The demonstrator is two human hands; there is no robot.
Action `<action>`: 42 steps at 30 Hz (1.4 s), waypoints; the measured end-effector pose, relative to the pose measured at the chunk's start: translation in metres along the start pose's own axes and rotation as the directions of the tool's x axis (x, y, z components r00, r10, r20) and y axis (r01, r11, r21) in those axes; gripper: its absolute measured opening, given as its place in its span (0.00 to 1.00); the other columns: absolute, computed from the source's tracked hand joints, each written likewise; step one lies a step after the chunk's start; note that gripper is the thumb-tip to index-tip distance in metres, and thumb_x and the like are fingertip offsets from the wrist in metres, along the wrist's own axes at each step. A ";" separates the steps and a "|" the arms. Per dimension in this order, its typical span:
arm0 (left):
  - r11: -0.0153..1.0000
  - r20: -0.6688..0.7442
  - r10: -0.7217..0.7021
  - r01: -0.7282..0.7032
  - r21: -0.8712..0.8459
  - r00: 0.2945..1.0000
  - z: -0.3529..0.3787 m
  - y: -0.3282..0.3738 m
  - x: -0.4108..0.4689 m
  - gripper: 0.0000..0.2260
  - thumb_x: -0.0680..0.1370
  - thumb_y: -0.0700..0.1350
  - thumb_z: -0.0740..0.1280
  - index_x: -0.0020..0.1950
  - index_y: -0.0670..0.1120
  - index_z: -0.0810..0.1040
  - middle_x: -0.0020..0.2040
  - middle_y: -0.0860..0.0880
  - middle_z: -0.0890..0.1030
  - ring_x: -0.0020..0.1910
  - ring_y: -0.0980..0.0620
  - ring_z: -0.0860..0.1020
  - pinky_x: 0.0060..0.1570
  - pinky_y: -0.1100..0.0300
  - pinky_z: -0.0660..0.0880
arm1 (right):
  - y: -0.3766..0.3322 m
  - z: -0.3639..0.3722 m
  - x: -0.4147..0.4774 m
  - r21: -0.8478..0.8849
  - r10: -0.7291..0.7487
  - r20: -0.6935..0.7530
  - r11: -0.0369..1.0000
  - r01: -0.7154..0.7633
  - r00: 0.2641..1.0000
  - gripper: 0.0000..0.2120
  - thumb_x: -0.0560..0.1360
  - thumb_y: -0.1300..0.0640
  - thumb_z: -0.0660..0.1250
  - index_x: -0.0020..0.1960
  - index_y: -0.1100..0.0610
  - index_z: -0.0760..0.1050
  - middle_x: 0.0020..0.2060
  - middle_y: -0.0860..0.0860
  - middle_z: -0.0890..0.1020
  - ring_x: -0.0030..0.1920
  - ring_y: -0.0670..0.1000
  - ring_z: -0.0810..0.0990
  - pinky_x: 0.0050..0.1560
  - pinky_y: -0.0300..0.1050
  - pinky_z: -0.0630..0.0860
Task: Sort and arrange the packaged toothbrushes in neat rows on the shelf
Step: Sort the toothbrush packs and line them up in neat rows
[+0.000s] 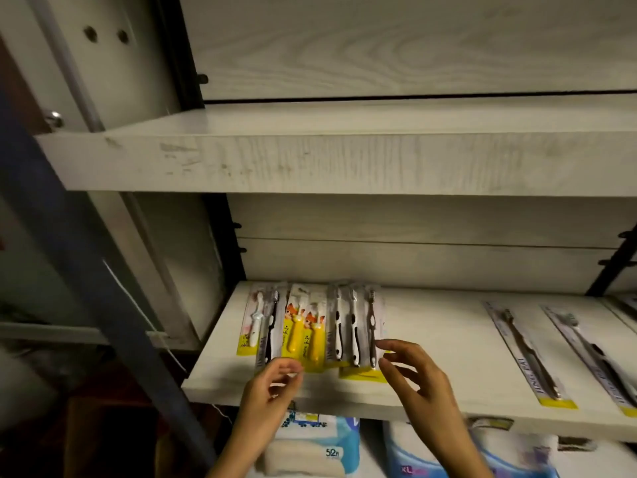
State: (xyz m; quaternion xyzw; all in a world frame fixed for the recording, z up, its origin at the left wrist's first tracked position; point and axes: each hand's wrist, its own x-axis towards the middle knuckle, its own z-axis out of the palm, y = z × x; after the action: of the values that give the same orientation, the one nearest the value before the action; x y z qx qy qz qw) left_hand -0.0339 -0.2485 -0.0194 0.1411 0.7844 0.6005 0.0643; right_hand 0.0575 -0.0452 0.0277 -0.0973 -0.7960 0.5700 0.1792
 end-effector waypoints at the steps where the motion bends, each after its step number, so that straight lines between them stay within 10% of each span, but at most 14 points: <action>1: 1.000 -0.003 -0.014 0.014 0.020 1.000 -0.003 -0.003 0.001 0.05 0.74 0.38 0.68 0.45 0.48 0.80 0.44 0.52 0.83 0.44 0.59 0.79 0.43 0.72 0.73 | -0.001 0.003 0.000 -0.006 0.006 0.002 1.000 -0.006 1.000 0.10 0.75 0.59 0.66 0.51 0.45 0.76 0.52 0.43 0.79 0.52 0.41 0.78 0.52 0.33 0.75; 7: 0.956 -0.195 -0.094 0.143 0.255 0.976 -0.007 -0.028 0.041 0.04 0.75 0.44 0.68 0.49 0.47 0.77 0.48 0.49 0.82 0.50 0.50 0.79 0.46 0.63 0.74 | -0.005 0.007 0.004 -0.029 -0.006 -0.023 1.000 0.006 1.000 0.11 0.75 0.62 0.67 0.48 0.46 0.79 0.48 0.40 0.80 0.48 0.42 0.79 0.46 0.27 0.74; 15: 0.711 -0.258 -0.273 0.375 0.595 0.927 0.006 -0.043 0.082 0.31 0.74 0.51 0.69 0.70 0.39 0.61 0.70 0.40 0.64 0.69 0.42 0.64 0.64 0.51 0.68 | -0.015 0.008 0.016 -0.065 0.022 -0.002 0.998 -0.022 1.000 0.09 0.75 0.60 0.65 0.49 0.45 0.77 0.50 0.41 0.79 0.49 0.37 0.77 0.45 0.27 0.74; 26: 0.748 -0.332 -0.381 0.499 0.439 0.863 -0.009 -0.054 0.091 0.37 0.57 0.44 0.80 0.60 0.33 0.69 0.57 0.37 0.75 0.56 0.39 0.74 0.52 0.52 0.75 | -0.014 0.023 0.024 -0.031 0.051 0.032 0.998 -0.050 0.998 0.09 0.76 0.62 0.65 0.50 0.49 0.78 0.50 0.46 0.80 0.46 0.39 0.79 0.42 0.28 0.75; 33: 0.977 -0.155 -0.165 0.183 0.111 0.974 0.028 0.004 0.036 0.26 0.65 0.38 0.74 0.57 0.47 0.65 0.49 0.46 0.78 0.42 0.52 0.78 0.36 0.65 0.75 | -0.005 0.044 0.029 0.079 0.216 0.097 0.971 -0.224 0.971 0.14 0.76 0.56 0.65 0.60 0.50 0.70 0.53 0.47 0.79 0.50 0.44 0.79 0.40 0.27 0.75; 42: 0.995 0.175 -0.077 0.088 -0.055 0.982 0.073 0.037 0.004 0.21 0.66 0.45 0.74 0.55 0.51 0.68 0.45 0.51 0.81 0.45 0.56 0.80 0.41 0.68 0.76 | 0.009 0.040 0.035 0.061 0.295 -0.015 0.954 -0.293 0.956 0.14 0.72 0.53 0.70 0.51 0.61 0.73 0.46 0.64 0.80 0.48 0.63 0.80 0.48 0.60 0.79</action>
State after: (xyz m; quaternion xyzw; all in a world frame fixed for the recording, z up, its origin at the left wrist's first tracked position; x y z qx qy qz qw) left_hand -0.0126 -0.1710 -0.0038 0.1577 0.7619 0.6071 0.1612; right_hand 0.0092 -0.0650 0.0142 -0.2161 -0.7535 0.6120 0.1047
